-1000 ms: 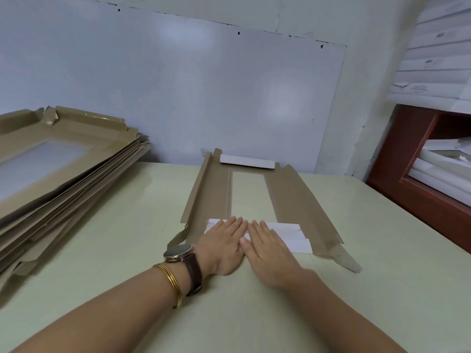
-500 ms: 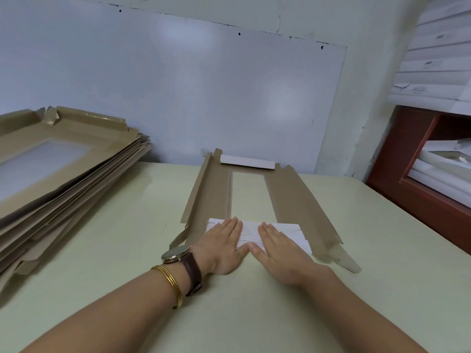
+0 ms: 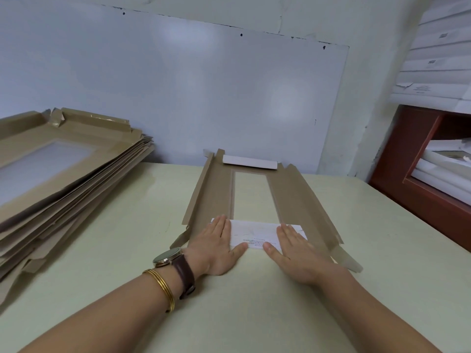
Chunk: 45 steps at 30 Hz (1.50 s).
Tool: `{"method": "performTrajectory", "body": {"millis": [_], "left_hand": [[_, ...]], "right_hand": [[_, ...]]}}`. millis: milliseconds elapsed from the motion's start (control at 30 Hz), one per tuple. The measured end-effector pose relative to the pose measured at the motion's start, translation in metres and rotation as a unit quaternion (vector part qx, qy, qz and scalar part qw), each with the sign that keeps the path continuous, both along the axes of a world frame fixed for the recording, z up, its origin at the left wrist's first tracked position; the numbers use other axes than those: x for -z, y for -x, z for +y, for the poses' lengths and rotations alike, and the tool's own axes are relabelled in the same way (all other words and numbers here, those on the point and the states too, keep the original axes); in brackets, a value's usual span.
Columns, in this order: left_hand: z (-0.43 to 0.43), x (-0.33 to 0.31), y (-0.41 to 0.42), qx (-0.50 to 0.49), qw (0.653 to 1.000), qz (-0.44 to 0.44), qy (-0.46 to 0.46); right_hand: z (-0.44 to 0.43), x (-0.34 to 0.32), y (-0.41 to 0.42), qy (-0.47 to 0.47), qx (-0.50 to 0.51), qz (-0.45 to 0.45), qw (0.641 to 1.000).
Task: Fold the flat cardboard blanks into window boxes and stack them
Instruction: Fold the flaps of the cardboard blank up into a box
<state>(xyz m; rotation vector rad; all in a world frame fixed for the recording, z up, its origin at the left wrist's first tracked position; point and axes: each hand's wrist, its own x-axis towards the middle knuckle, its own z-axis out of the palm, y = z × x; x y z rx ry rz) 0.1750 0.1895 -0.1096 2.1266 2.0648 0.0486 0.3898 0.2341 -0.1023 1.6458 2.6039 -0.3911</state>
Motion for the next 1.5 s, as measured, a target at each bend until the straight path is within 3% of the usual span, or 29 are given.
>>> {"method": "performTrajectory", "body": {"millis": [233, 467, 767, 933, 1167, 1300, 1500], "left_hand": [[0.0, 0.002, 0.001, -0.006, 1.0, 0.005, -0.006], [0.0, 0.006, 0.001, -0.011, 1.0, 0.001, -0.014], [0.0, 0.003, 0.0, -0.016, 1.0, -0.017, -0.01], [0.003, -0.016, 0.003, -0.051, 0.986, -0.156, -0.015], [-0.001, -0.03, 0.007, -0.139, 0.948, -0.278, -0.072], [-0.005, -0.031, 0.007, -0.187, 0.901, -0.377, -0.108], [-0.01, -0.038, 0.012, -0.218, 0.825, -0.503, -0.139]], "right_hand": [[0.0, -0.005, 0.003, 0.023, 0.035, -0.016, 0.999], [0.0, -0.014, -0.006, 0.041, 0.075, -0.088, 0.992], [-0.004, -0.016, -0.001, 0.042, 0.103, -0.086, 0.99], [0.01, -0.04, -0.004, 0.095, 0.118, 0.012, 0.988], [0.013, -0.051, -0.016, 0.034, 0.177, 0.177, 0.968], [0.01, -0.05, -0.026, 0.017, 0.234, 0.304, 0.923], [0.004, -0.045, -0.041, 0.075, 0.253, 0.462, 0.847]]}}
